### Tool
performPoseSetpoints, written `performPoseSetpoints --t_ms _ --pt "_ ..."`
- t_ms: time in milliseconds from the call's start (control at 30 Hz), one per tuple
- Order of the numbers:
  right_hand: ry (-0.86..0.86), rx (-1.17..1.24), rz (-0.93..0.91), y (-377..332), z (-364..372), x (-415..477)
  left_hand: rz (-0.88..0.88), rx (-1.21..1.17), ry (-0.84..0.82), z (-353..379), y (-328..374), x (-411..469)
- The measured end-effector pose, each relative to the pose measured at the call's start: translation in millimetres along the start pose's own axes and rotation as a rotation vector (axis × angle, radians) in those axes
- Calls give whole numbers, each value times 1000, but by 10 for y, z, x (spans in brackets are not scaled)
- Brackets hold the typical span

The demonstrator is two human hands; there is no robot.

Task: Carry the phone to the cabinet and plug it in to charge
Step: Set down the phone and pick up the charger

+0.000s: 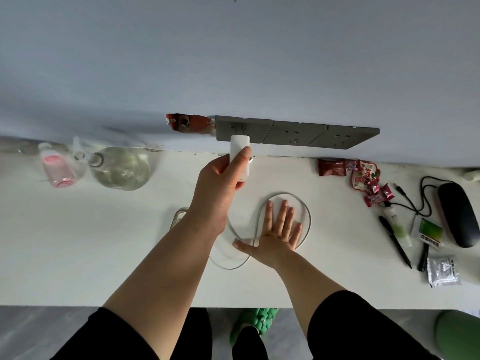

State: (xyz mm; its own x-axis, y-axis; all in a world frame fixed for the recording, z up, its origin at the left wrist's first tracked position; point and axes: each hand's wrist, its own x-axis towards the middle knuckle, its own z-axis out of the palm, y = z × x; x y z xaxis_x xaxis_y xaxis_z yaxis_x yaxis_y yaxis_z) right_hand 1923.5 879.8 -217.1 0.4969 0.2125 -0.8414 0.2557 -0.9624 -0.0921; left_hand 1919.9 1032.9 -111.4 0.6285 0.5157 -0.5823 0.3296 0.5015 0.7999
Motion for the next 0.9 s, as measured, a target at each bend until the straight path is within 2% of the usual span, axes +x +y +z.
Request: performPoseSetpoints --t_ms 667,767,900 --pt "27 12 -37 6 -5 -25 6 -50 68 16 67 15" --pt "28 11 -43 16 -1 -23 -4 -105 40 -2 63 32" --pt "24 9 -45 18 0 -17 -99 -290 -10 -72 60 49"
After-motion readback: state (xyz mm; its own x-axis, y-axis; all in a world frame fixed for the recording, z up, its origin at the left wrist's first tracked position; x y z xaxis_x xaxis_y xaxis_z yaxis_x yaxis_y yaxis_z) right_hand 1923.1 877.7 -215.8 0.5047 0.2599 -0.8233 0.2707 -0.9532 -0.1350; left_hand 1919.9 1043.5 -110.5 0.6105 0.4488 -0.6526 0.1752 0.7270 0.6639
